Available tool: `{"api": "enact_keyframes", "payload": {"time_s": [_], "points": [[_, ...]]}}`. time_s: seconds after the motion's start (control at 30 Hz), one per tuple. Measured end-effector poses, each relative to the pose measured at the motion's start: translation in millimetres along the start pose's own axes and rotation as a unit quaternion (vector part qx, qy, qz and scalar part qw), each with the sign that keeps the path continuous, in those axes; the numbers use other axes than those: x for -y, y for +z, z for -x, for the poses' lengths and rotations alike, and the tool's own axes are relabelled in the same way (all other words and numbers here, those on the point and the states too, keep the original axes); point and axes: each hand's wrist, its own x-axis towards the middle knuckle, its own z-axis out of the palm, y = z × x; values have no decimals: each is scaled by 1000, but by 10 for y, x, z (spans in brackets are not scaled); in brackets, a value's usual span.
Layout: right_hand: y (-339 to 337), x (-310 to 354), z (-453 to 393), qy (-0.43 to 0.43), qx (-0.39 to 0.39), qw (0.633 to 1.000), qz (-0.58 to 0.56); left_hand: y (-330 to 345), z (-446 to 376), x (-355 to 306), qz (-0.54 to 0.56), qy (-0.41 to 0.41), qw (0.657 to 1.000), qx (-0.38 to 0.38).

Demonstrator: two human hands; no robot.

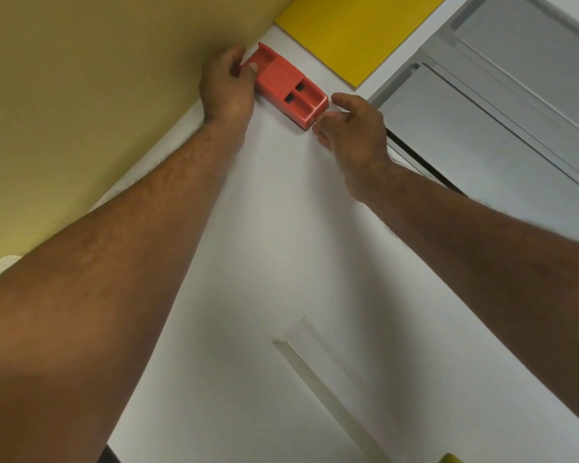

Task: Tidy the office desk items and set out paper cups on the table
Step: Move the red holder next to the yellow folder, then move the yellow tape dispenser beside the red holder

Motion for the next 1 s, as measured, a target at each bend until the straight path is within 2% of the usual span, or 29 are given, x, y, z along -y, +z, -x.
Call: {"api": "enact_keyframes", "payload": {"time_s": [0.2, 0.37, 0.5, 0.8, 1.0], "points": [[-197, -106, 267, -19, 20, 999, 32, -108, 493, 60, -28, 5, 999, -19], [-681, -394, 806, -38, -4, 994, 104, -244, 1106, 149, -46, -16, 999, -22], [-1146, -613, 1373, -18, -32, 987, 157, -364, 1719, 232, -51, -29, 998, -4], [-2005, -1055, 2692, 25, -40, 970, 240, -768, 3243, 352, -56, -108, 992, -14], [-2152, -1230, 3270, 43, -40, 974, 217, -776, 4484, 440, -16, -180, 983, 17]]}}
